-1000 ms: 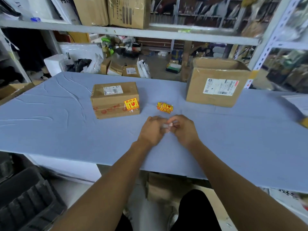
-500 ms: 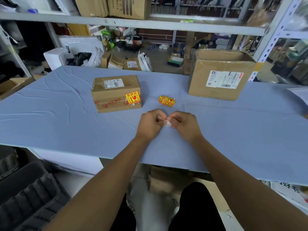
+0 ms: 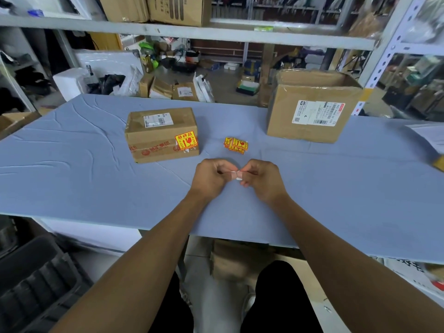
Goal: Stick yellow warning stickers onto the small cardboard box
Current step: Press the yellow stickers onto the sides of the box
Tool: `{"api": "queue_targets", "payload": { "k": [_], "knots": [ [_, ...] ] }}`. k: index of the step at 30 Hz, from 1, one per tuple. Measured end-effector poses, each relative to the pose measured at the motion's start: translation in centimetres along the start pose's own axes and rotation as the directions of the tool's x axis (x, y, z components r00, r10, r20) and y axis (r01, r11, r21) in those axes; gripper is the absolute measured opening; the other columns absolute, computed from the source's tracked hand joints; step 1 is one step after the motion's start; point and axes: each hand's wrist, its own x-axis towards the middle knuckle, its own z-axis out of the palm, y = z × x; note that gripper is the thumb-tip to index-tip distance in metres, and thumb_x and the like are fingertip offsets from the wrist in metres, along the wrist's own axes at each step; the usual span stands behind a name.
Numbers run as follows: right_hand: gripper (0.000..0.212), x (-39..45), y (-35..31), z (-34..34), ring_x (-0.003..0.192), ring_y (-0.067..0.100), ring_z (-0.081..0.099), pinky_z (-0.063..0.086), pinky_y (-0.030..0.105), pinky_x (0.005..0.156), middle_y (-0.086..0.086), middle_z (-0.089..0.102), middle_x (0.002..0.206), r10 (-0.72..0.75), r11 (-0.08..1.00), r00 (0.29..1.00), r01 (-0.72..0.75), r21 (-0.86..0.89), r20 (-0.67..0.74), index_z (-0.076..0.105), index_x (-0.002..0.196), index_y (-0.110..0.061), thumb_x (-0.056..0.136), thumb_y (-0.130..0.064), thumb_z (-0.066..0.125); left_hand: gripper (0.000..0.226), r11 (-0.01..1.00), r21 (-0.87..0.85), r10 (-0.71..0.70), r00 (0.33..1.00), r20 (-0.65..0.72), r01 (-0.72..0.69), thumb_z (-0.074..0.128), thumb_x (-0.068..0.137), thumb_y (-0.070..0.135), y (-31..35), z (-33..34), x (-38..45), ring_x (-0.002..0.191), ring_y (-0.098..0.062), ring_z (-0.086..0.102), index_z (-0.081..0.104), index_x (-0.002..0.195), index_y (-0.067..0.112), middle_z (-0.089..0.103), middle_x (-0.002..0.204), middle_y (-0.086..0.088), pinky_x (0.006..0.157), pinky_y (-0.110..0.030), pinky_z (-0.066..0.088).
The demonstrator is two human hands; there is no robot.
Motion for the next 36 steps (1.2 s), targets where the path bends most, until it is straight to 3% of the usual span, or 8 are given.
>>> {"api": "queue_targets", "payload": {
  "k": [4, 8, 14, 18, 23, 26, 31, 36],
  "knots": [
    [0.007, -0.2, 0.1, 0.0, 0.067, 0.008, 0.063, 0.049, 0.019, 0.068, 0.012, 0.073, 0.077, -0.039, 0.998, 0.995, 0.043, -0.041, 0.092, 0.073, 0.084, -0.012, 0.083, -0.005, 0.07, 0.016, 0.999, 0.019, -0.045, 0.995, -0.094, 0.047, 0.076, 0.081, 0.004, -0.1, 0.1, 0.4, 0.06, -0.008, 0.058, 0.07, 0.074, 0.017, 0.071, 0.072, -0.006, 0.064, -0.021, 0.046],
    [0.005, -0.3, 0.2, -0.1, 0.07, 0.012, 0.061, 0.047, 0.026, 0.068, 0.012, 0.074, 0.08, -0.03, 0.996, 0.998, 0.033, -0.08, 0.046, 0.071, 0.079, -0.013, 0.08, -0.014, 0.076, 0.006, 0.998, -0.007, -0.055, 0.998, -0.038, 0.055, 0.076, 0.081, 0.005, 0.0, 0.2, 0.1, 0.053, 0.003, 0.057, 0.076, 0.077, 0.01, 0.071, 0.07, -0.004, 0.064, -0.021, 0.048],
    [0.009, 0.3, -1.0, -1.7, 0.065, 0.023, 0.06, 0.048, 0.035, 0.066, 0.01, 0.069, 0.069, -0.062, 0.969, 0.988, 0.026, -0.244, -0.143, 0.073, 0.076, -0.01, 0.083, -0.007, 0.067, 0.02, 0.986, 0.163, 0.009, 0.997, 0.078, -0.021, 0.059, 0.09, 0.01, 3.0, 1.6, 1.0, 0.076, -0.022, 0.067, 0.078, 0.094, 0.01, 0.075, 0.08, -0.011, 0.076, -0.033, 0.054],
    [0.015, 4.5, -4.4, -8.0, 0.085, 0.033, 0.067, 0.047, 0.035, 0.073, 0.015, 0.073, 0.09, -0.257, 0.838, 0.943, 0.108, -0.536, -0.211, 0.071, 0.091, -0.007, 0.086, -0.007, 0.057, 0.025, 0.865, 0.427, 0.195, 0.961, 0.197, -0.263, 0.042, 0.084, 0.015, 9.1, 3.9, 5.4, 0.09, -0.042, 0.065, 0.067, 0.089, 0.015, 0.072, 0.09, -0.017, 0.075, -0.041, 0.053],
    [0.016, 11.2, -9.7, -16.5, 0.083, 0.039, 0.064, 0.044, 0.037, 0.064, 0.023, 0.068, 0.089, -0.288, 0.68, 0.898, -0.052, -0.732, -0.332, 0.063, 0.091, 0.0, 0.088, -0.006, 0.048, 0.034, 0.621, 0.698, 0.2, 0.933, 0.298, -0.356, 0.047, 0.087, 0.016, 17.6, 6.1, 13.6, 0.109, -0.038, 0.061, 0.065, 0.116, 0.019, 0.069, 0.113, -0.015, 0.081, -0.042, 0.05],
    [0.017, 14.1, -11.1, -20.1, 0.088, 0.039, 0.064, 0.037, 0.031, 0.064, 0.024, 0.068, 0.094, -0.249, 0.611, 0.908, -0.123, -0.782, -0.338, 0.066, 0.092, -0.002, 0.087, -0.002, 0.049, 0.034, 0.549, 0.741, 0.138, 0.916, 0.377, -0.387, 0.049, 0.088, 0.007, 20.8, 6.9, 17.9, 0.112, -0.036, 0.06, 0.062, 0.119, 0.012, 0.065, 0.117, -0.015, 0.083, -0.041, 0.049],
    [0.026, 17.1, -11.6, -23.1, 0.099, 0.041, 0.062, 0.043, 0.033, 0.072, 0.025, 0.067, 0.103, -0.125, 0.622, 0.93, -0.199, -0.758, -0.346, 0.067, 0.102, -0.001, 0.085, 0.004, 0.047, 0.025, 0.573, 0.746, 0.072, 0.928, 0.366, -0.338, 0.053, 0.093, 0.009, 22.2, 8.3, 22.1, 0.108, -0.033, 0.06, 0.064, 0.115, 0.008, 0.065, 0.114, -0.017, 0.079, -0.036, 0.045],
    [0.048, 18.3, -11.0, -23.0, 0.119, 0.034, 0.056, 0.048, 0.042, 0.104, 0.014, 0.063, 0.128, -0.003, 0.677, 0.962, -0.199, -0.709, -0.273, 0.061, 0.128, -0.016, 0.088, 0.006, 0.044, 0.031, 0.596, 0.742, 0.024, 0.931, 0.365, -0.306, 0.056, 0.091, 0.01, 21.9, 7.7, 23.0, 0.1, -0.032, 0.061, 0.061, 0.121, 0.007, 0.064, 0.117, -0.017, 0.076, -0.035, 0.043]
  ]
}}
